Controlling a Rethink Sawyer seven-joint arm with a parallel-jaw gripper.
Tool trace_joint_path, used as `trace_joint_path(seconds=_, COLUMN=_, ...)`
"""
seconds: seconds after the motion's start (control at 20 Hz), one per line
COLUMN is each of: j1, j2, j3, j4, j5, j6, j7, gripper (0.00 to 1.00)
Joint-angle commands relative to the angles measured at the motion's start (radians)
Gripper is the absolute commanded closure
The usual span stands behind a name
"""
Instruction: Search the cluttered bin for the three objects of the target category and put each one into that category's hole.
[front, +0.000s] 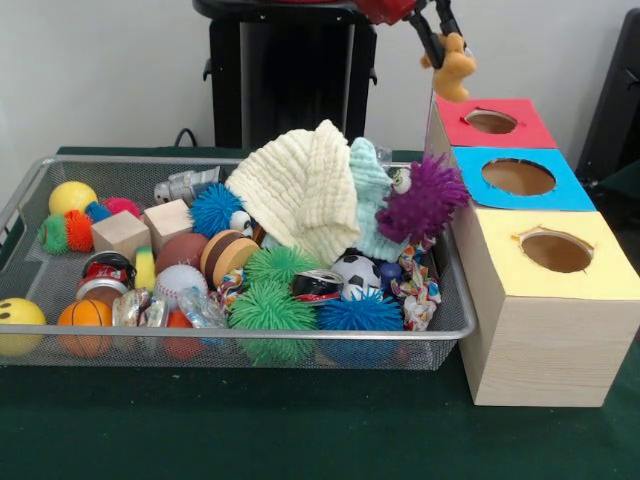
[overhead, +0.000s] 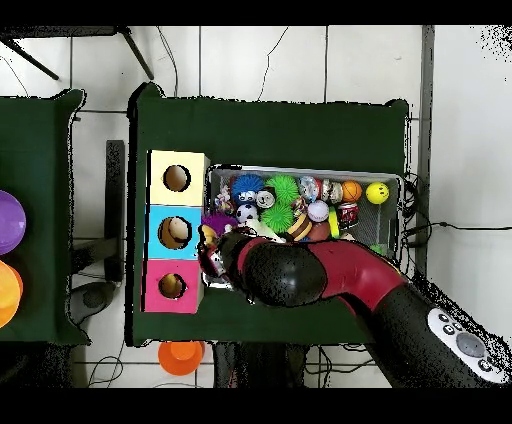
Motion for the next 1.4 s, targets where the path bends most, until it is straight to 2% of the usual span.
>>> trace_joint_path(seconds=0.05, j1=-0.029, j2=-0.049, j3=0.006, j4=-0.028, j5=0.066, j6=0.109, j7=0.106, gripper=1.00)
trace_joint_path(seconds=0.15, j1=-0.028, j2=-0.047, j3=0.008, j4=-0.027, j5=0.071, j6=0.101, j7=0.107, gripper=1.00)
trace_joint_path(seconds=0.3, j1=0.007, j2=-0.012, j3=-0.033, j4=-0.023, j5=0.041, j6=0.057, j7=0.116, gripper=1.00)
trace_joint_path(seconds=0.65, j1=0.027, j2=-0.010, j3=-0.026, j4=0.029, j5=0.043, j6=0.033, j7=0.138, gripper=1.00)
trace_joint_path(seconds=1.0, j1=0.134, j2=0.019, j3=-0.111, j4=0.028, j5=0.000, j6=-0.012, j7=0.175, gripper=1.00)
trace_joint_path(seconds=1.4, j1=0.237, j2=0.025, j3=-0.208, j4=0.011, j5=-0.001, j6=0.039, j7=0.181, gripper=1.00)
